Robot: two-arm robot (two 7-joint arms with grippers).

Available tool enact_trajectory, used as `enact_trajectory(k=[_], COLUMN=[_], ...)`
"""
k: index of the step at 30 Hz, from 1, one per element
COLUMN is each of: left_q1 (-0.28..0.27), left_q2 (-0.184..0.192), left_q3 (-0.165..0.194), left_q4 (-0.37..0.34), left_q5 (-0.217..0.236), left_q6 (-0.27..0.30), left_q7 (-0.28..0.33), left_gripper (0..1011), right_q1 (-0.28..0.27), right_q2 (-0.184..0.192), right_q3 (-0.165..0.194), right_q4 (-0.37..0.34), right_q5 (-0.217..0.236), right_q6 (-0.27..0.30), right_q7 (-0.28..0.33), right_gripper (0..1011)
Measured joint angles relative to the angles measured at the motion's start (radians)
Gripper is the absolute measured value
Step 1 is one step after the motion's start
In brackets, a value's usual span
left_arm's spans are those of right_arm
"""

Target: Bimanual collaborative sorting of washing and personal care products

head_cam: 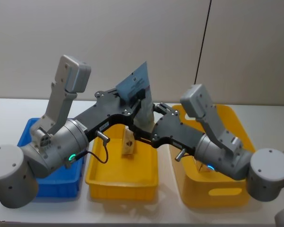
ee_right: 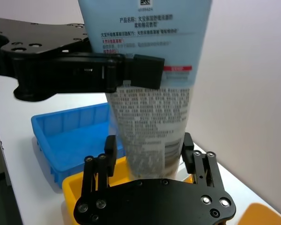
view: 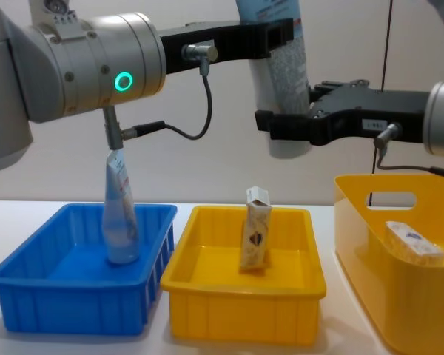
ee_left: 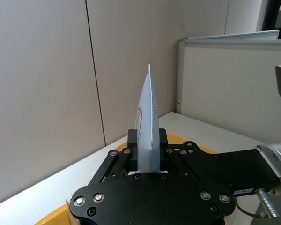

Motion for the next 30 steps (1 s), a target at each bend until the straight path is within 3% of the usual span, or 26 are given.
enact_trajectory(k=[9, 13, 20, 30], left_q1=[-0.001, -0.001, -0.001, -0.001], left_q2=[-0.001, -0.001, -0.001, -0.001], left_q3=[0.001, 0.001, 0.002, 0.002], left_q4=[0.0, 0.0, 0.0, 0.0], left_q5=[-0.001, -0.001, -0.001, -0.001], left_q6=[0.0, 0.0, 0.0, 0.0], left_q7=[-0.002, -0.002, -0.003, -0.003], left_gripper=[231, 353, 550, 880], right_q1=[0.039, 0.049, 0.055, 0.032], right_q2=[-0.013, -0.017, -0.021, -0.019], right_q3=[-0.019, -0.023, -0.026, -0.008], right_q4=[0.034, 0.043, 0.048, 0.023], right_q5=[-0.003, -0.003, -0.003, -0.003], right_q6=[0.001, 0.002, 0.009, 0.037], right_q7=[-0.001, -0.005, -0.026, -0.096], right_gripper=[592, 462, 327, 223])
